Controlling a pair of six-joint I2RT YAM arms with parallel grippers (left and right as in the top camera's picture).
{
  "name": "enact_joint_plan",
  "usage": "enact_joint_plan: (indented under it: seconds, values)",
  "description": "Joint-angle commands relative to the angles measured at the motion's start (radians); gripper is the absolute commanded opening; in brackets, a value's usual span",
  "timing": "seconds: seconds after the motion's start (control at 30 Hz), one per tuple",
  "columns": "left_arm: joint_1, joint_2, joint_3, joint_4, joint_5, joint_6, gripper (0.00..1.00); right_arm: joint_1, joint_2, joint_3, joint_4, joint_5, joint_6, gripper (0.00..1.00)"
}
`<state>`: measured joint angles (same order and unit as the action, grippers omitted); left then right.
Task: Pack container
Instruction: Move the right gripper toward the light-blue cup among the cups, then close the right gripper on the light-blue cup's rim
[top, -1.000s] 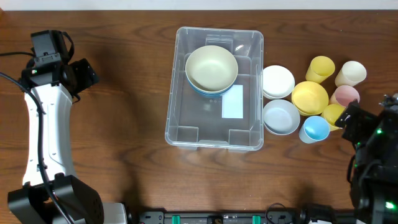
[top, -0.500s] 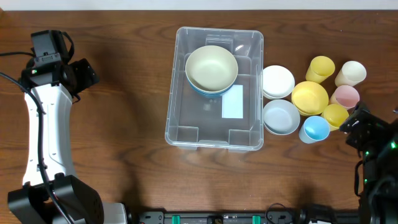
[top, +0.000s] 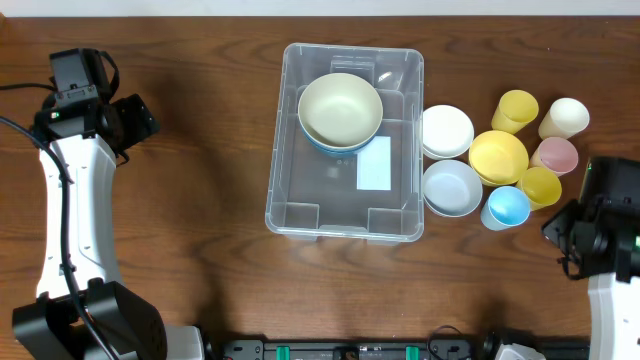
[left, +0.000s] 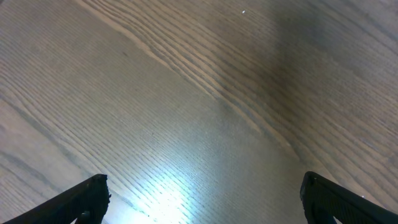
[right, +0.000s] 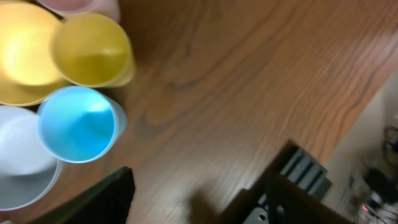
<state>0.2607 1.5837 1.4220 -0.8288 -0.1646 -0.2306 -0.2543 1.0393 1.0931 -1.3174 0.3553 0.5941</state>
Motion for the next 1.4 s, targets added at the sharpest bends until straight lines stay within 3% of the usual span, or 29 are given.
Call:
enact_joint_plan:
  seconds: [0.0, 0.17, 0.5, 0.9, 1.37]
  values:
    - [0.003, -0.022, 0.026, 0.001, -0.012, 0.009, 0.98, -0.038, 0.037, 0.008, 0.006, -0.03, -0.013, 0.58]
    - [0.003, -0.022, 0.026, 0.001, -0.012, 0.009, 0.98, -0.055, 0.111, 0.008, 0.084, -0.161, -0.148, 0.36]
    - [0.003, -0.022, 0.026, 0.001, -0.012, 0.009, 0.98, -0.055, 0.202, 0.006, 0.212, -0.238, -0.277, 0.41]
    - [0.003, -0.022, 0.026, 0.001, -0.012, 0.009, 0.98, -0.054, 0.295, -0.005, 0.266, -0.352, -0.304, 0.39]
    - [0.003, -0.022, 0.026, 0.001, -0.012, 0.009, 0.98, -0.053, 0.302, -0.2, 0.356, -0.386, -0.375, 0.38]
